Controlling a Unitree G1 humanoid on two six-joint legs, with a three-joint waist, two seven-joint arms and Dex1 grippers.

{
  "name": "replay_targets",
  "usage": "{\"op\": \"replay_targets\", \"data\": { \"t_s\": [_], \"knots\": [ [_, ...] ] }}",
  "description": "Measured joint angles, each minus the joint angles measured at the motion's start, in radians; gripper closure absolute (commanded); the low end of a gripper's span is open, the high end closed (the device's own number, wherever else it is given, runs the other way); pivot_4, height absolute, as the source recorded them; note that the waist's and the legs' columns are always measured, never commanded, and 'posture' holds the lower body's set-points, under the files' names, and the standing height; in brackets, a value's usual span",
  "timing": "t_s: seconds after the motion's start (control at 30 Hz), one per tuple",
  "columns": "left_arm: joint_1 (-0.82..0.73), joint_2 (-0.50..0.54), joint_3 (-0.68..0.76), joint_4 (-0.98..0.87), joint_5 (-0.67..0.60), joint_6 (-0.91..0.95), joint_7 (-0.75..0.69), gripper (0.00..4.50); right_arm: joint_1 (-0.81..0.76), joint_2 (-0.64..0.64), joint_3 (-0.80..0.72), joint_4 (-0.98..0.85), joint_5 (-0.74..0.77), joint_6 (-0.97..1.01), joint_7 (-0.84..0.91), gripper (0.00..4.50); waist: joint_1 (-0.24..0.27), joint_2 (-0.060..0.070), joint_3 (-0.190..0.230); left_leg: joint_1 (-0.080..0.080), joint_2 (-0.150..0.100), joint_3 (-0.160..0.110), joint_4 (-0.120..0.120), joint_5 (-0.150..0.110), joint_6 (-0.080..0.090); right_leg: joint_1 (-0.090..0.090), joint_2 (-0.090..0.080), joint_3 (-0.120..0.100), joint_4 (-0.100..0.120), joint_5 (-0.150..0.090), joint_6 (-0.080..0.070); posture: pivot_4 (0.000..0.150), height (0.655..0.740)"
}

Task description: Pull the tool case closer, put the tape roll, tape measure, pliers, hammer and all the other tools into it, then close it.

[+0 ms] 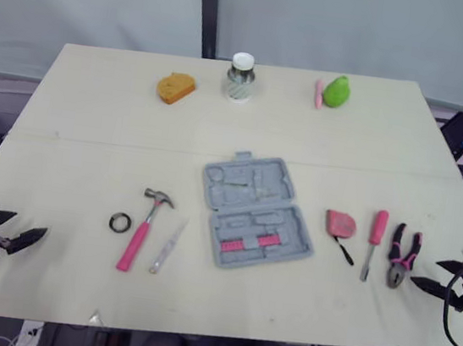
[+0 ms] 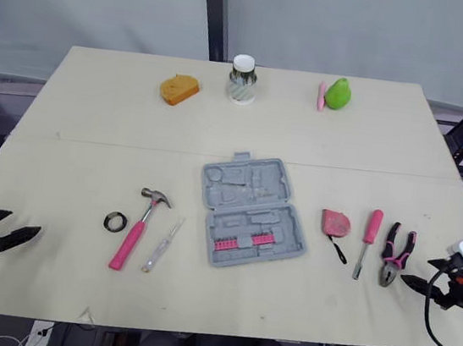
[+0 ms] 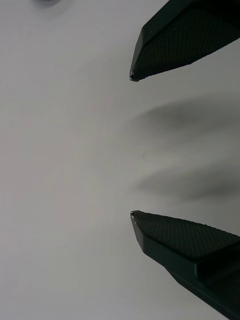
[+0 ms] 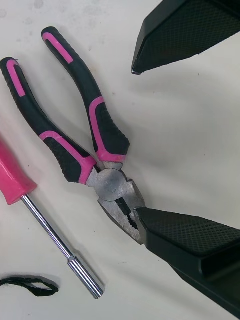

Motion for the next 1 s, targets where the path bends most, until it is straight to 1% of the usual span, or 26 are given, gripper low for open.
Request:
{"op": "replay_targets", "data": {
  "t_s": [1.0],
  "knots": [
    [0.017,0.000,0.000,-0.018,0.003,0.015,0.000,0.05,-0.018,0.000,0.000,0.040,-0.009,-0.037,0.000,0.00,0.000,0.000,0.000,0.000,0.000,0.000,0.000,0.000,0.000,0.000,0.000,0.000,0.000,0.000,0.000,0.150,0.7400]
  ]
}}
